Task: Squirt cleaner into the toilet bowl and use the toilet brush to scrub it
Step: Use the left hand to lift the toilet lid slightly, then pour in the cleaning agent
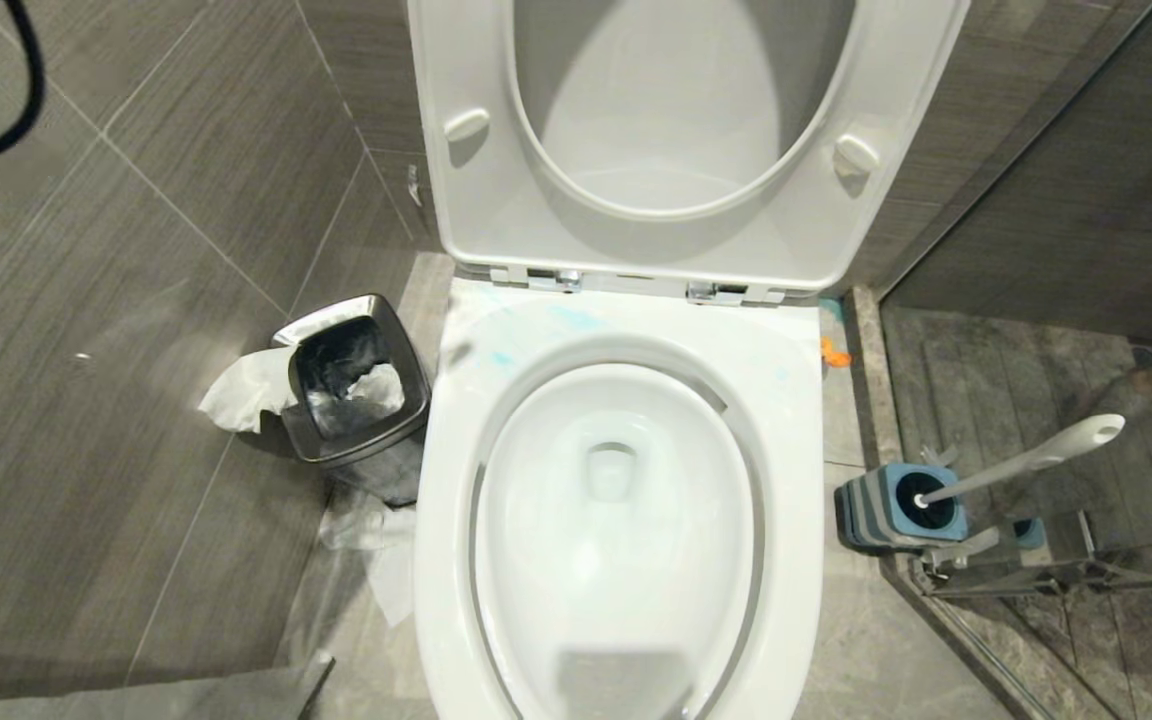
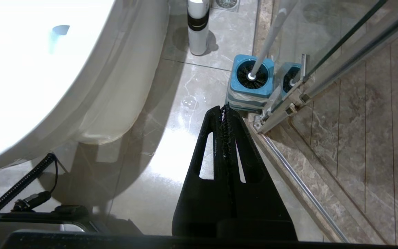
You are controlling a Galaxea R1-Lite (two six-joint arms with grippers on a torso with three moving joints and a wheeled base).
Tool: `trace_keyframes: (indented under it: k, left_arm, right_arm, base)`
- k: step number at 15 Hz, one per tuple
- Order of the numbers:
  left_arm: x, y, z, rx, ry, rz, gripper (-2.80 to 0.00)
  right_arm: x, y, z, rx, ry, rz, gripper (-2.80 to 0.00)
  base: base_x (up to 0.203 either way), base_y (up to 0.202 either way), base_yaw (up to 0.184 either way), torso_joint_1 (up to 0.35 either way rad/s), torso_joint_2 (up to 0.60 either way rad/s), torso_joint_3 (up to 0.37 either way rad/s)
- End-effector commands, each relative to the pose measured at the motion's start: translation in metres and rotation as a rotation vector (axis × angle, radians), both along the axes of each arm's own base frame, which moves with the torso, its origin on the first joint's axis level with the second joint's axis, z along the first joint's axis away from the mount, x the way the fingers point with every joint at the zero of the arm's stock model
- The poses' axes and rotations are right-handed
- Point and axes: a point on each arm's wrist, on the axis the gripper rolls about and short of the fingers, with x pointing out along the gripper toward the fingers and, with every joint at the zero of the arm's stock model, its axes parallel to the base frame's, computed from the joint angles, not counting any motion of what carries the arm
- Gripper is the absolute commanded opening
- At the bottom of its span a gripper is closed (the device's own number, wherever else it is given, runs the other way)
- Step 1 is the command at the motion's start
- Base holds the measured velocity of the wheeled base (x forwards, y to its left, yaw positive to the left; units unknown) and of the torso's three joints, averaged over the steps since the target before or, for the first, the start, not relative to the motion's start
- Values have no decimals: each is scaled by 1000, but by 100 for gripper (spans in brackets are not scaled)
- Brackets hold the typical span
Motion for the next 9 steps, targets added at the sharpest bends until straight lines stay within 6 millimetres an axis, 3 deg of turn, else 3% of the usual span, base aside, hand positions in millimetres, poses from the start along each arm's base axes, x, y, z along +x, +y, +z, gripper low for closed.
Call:
trace_keyframes:
  k: [1,4,9]
  left_arm:
    - [-36,24,15,-28,0,52,0]
    - [-19,37,7,101,-162,225,0]
    - [1,40,-21,488,-386,524,0]
  right_arm:
    - [0,0,0,0,2,-1,-280]
    - [0,0,0,0,3,1,-280]
    - [0,0,0,0,2,1,-280]
  base:
    - [0,0,0,0,0,0]
    - [0,0,0,0,0,0]
    - [0,0,0,0,0,0]
